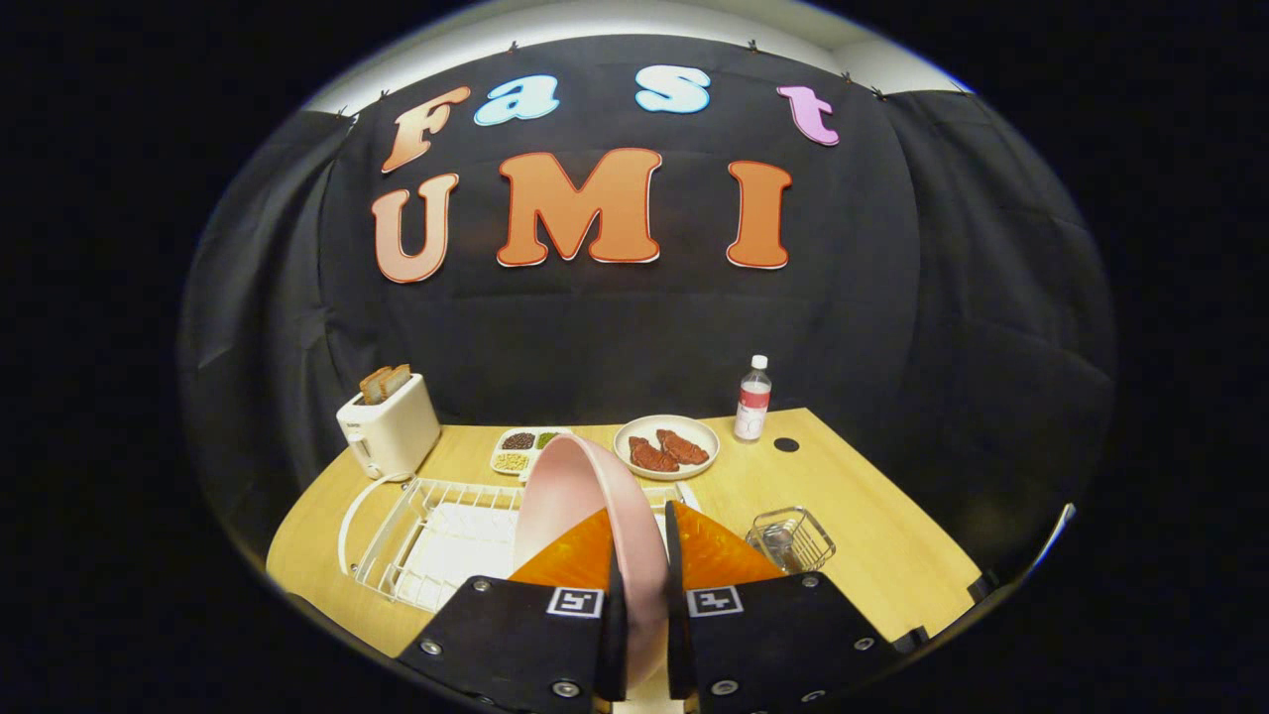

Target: Take the plate from the dish rack, then take the spoon from the basket and place it into the plate.

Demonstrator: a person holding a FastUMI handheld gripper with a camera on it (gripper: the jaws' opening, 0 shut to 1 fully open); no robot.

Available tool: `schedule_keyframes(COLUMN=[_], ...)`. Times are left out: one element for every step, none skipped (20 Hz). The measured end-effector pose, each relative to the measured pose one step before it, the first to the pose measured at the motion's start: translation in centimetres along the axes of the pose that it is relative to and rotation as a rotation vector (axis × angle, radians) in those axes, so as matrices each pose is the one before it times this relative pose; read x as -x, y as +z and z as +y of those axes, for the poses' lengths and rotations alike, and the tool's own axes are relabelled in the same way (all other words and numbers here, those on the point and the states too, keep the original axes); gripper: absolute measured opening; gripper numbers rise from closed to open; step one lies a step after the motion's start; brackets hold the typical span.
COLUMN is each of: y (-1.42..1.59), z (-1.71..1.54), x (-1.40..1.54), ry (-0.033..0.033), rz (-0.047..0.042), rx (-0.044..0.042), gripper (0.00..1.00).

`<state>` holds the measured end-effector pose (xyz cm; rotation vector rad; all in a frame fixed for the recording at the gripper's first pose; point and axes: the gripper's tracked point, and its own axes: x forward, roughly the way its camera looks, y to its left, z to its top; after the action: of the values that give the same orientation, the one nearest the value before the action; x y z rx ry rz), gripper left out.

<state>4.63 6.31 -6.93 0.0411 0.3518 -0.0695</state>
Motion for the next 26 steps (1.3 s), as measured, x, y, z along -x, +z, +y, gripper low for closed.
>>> schedule_keyframes(y=[-1.158,-1.399,-1.326,-1.528,-1.319,-1.26,-1.068,-1.032,-0.804,-0.859,-0.694,-0.572,-0.464,-0.456,-0.259,-0.262,-0.509,-0.649,-0.686,-0.64,-0.722,-0.446,-0.39,-0.572,-0.657,-0.808], z=[0.01,-0.137,-0.16,-0.401,-0.352,-0.399,-0.466,-0.535,-0.494,-0.361,-0.282,-0.357,-0.191,-0.151,-0.041,-0.059,0.051,0.058,0.097,0.06,-0.004,0.271,0.095,-0.027,-0.084,-0.151], x=[0.868,0.766,0.646,0.494,0.443,0.478,0.425,0.271,0.223,0.174,0.113,0.007,-0.174,-0.025,-0.101,0.138,-0.166,-0.253,-0.343,-0.314,-0.504,-0.037,-0.308,-0.303,-0.364,-0.391], ry=[0.01296,0.00785,0.00342,-0.00146,-0.00426,-0.00791,-0.00988,-0.01288,-0.01252,-0.00732,-0.00694,-0.00941,-0.01322,-0.00991,-0.00277,0.00322,0.00286,0.00263,0.00343,0.00255,0.00489,0.01925,0.01165,0.01275,0.01358,0.00638], rz=[0.01781,0.02307,0.0228,0.0229,0.01692,0.01492,0.01238,0.00814,0.01185,0.01292,0.00869,0.00796,0.00813,0.00267,-0.00226,-0.0047,0.00703,0.01175,0.01253,0.01356,0.01529,0.01078,0.01163,0.01518,0.02203,0.02564], rx=[-0.03905,-0.04092,-0.03646,-0.03092,-0.02494,-0.01715,-0.00623,-0.003,-0.00468,-0.00765,-0.00672,-0.00152,0.00365,0.0047,0.00419,-0.00148,-0.003,-0.00926,-0.01144,-0.00894,-0.00501,-0.02515,-0.02714,-0.022,-0.0141,-0.01149], gripper=[0.16,0.16,0.16,0.16,0.16,0.16,0.16,0.16,0.16,0.16,0.16,0.16,0.16,0.16,0.16,0.16,0.16,0.16,0.17,0.16,0.17,0.16,0.16,0.16,0.16,0.16])
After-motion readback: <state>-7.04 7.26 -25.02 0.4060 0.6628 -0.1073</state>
